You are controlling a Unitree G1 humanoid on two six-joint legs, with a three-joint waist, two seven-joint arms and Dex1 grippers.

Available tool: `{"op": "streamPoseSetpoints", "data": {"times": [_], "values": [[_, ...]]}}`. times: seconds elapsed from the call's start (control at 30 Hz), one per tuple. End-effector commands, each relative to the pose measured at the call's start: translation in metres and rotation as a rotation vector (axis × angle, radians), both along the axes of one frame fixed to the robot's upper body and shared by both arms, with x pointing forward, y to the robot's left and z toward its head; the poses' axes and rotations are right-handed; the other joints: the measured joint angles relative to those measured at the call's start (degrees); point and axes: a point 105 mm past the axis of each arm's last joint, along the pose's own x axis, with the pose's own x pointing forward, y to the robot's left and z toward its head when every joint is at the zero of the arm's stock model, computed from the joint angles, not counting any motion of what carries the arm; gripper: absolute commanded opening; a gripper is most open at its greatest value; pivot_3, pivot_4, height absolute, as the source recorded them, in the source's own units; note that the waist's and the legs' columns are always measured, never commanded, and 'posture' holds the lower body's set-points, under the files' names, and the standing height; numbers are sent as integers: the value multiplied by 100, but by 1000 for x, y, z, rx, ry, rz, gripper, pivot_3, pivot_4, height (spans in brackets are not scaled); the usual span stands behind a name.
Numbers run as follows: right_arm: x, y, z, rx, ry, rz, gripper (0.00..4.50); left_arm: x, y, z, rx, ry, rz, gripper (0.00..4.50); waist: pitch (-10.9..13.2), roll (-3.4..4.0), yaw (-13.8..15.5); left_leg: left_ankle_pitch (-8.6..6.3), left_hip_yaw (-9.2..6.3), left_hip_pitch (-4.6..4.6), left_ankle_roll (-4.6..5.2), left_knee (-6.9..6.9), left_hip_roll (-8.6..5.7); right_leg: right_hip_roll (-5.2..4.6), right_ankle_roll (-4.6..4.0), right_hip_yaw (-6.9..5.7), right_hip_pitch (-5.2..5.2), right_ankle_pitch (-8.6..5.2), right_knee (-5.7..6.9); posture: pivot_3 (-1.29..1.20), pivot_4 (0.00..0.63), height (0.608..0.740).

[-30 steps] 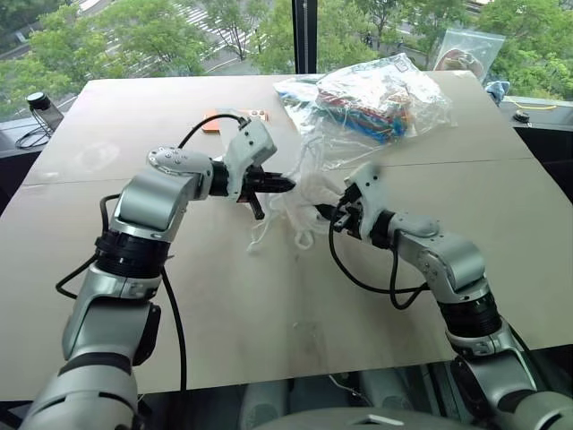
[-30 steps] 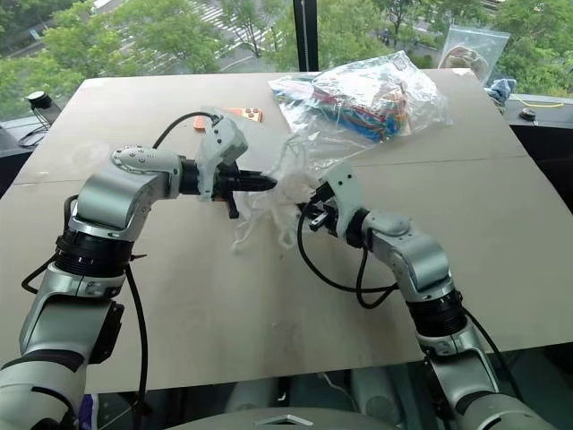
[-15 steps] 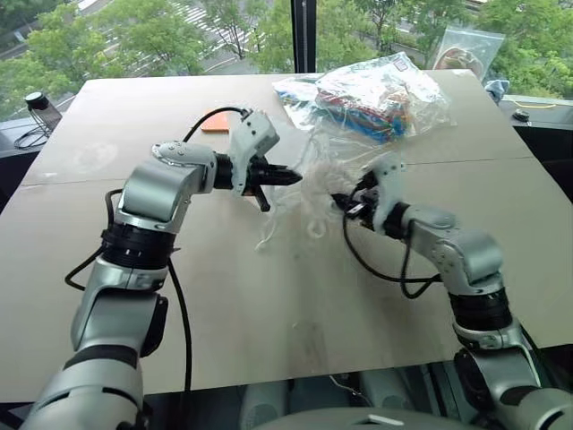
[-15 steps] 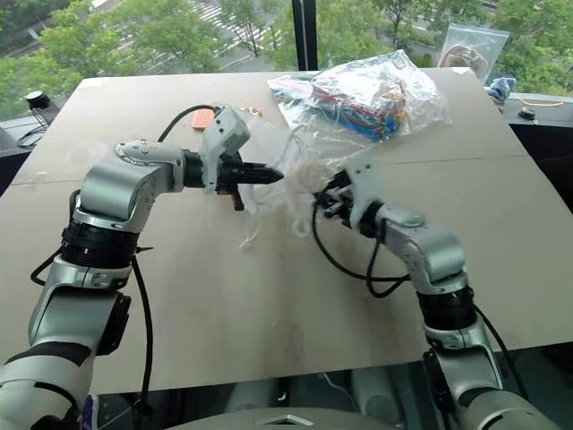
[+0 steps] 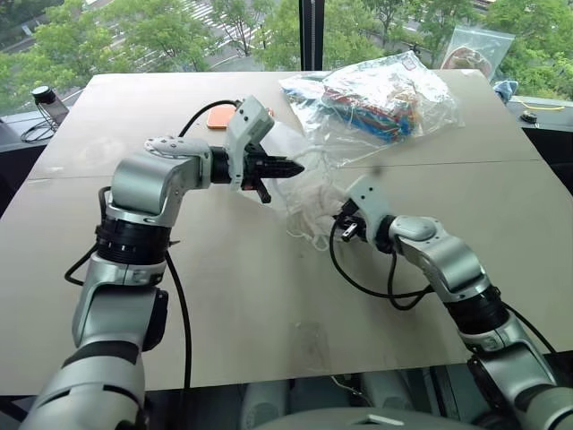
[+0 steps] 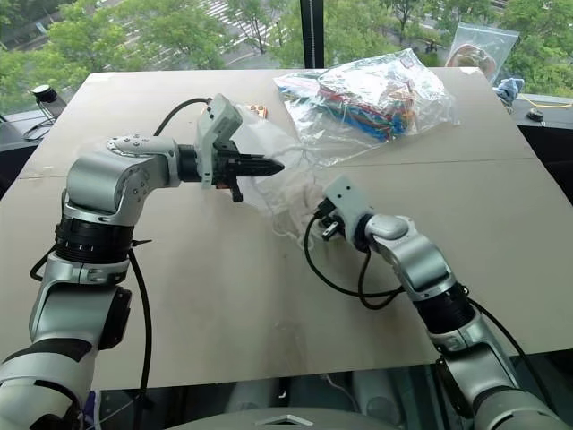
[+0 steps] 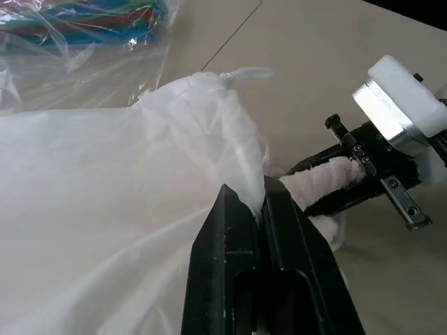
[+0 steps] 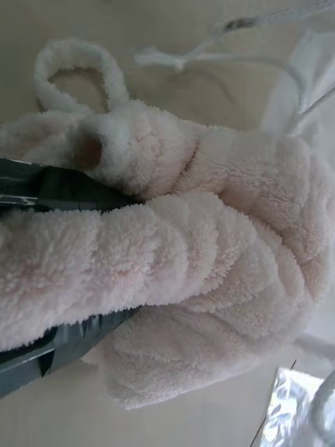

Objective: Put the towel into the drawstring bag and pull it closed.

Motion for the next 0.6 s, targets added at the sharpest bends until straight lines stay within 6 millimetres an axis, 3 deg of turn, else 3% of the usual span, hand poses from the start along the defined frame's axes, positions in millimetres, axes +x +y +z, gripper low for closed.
{"op": "streamPoseSetpoints", "data": {"times": [0.03, 0.13, 0.27, 0.43, 0.6], "values": [[-14, -6, 28, 149, -21, 46, 168, -4, 6, 10, 2, -41, -3, 0, 0, 0, -6, 0, -2, -1, 0, -1, 0, 0, 0, -1, 0, 0, 0, 0, 150, 740], [-35, -4, 53, 271, -33, 136, 167, -6, 3, 7, 10, -33, -18, 0, 2, 2, -26, 0, -4, -1, 0, -1, 0, 2, 0, -2, -2, 0, 1, 0, 150, 740], [-40, -1, 62, 274, -49, 156, 166, -10, -1, 4, 12, -25, -41, 0, 2, 2, -44, 0, -8, 1, 1, -1, 0, 4, -1, -1, -2, 0, 4, 0, 150, 740], [-20, 5, 53, 116, -113, 82, 166, -12, -7, 6, 1, -27, -63, 0, 2, 2, -46, 0, -5, 1, 0, 1, 0, 4, -1, 0, -2, 0, 6, 0, 150, 740], [-3, 15, 40, 81, -100, 20, 166, -14, -9, 11, -20, -33, -73, 0, 2, 2, -42, 0, -6, -1, 0, 1, 0, 3, -1, 0, -5, 0, 7, 0, 150, 740]]}}
